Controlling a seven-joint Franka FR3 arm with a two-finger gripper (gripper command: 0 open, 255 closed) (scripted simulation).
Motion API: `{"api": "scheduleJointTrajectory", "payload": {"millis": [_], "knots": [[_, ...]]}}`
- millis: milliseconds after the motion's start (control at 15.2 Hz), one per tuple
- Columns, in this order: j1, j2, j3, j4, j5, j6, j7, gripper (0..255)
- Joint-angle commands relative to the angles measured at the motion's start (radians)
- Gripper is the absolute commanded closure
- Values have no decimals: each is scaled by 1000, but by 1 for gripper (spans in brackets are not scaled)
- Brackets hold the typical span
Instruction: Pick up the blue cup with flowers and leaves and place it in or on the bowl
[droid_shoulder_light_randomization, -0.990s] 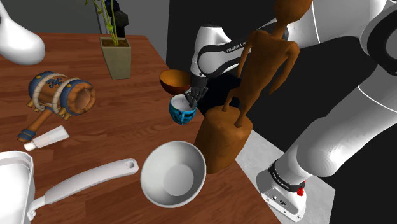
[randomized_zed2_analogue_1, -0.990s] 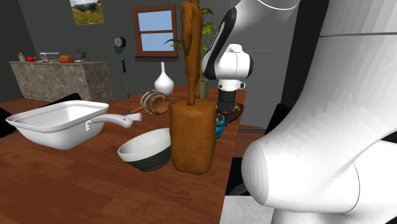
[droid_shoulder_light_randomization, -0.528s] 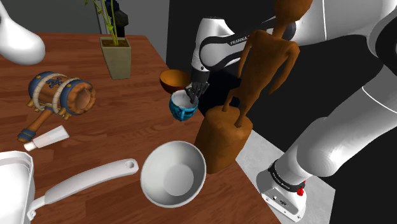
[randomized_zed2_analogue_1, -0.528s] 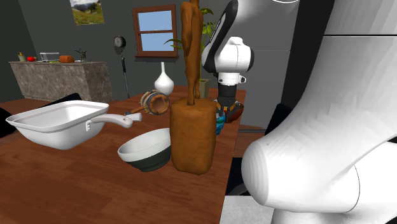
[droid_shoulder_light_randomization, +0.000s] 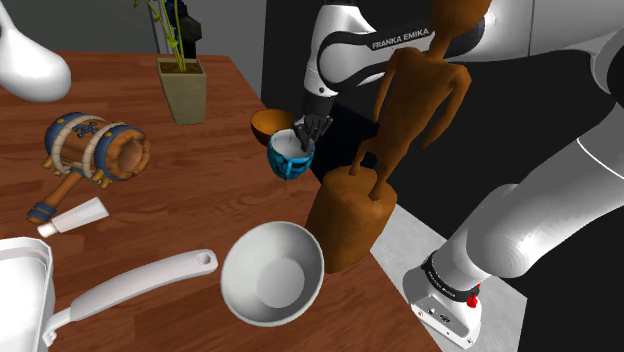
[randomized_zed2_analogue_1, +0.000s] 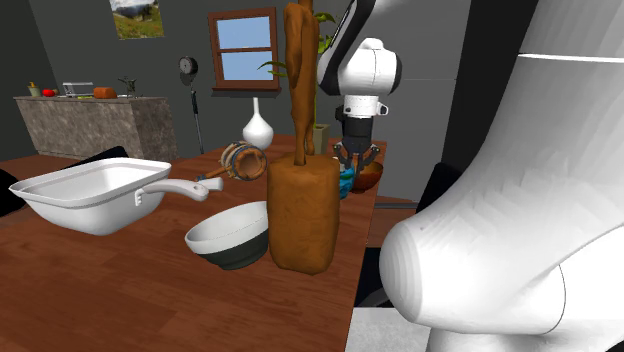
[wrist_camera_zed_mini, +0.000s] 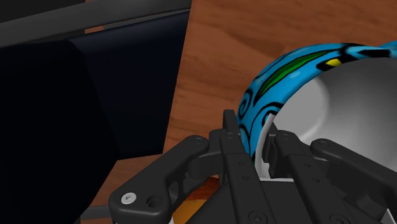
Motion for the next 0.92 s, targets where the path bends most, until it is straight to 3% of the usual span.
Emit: {"api": "scheduleJointTrajectory", "payload": {"millis": [0,858], "knots": [[0,-13,-1,19,1,-31,1,255],[-2,-60,-6,148,0,-207,5,255]]}}
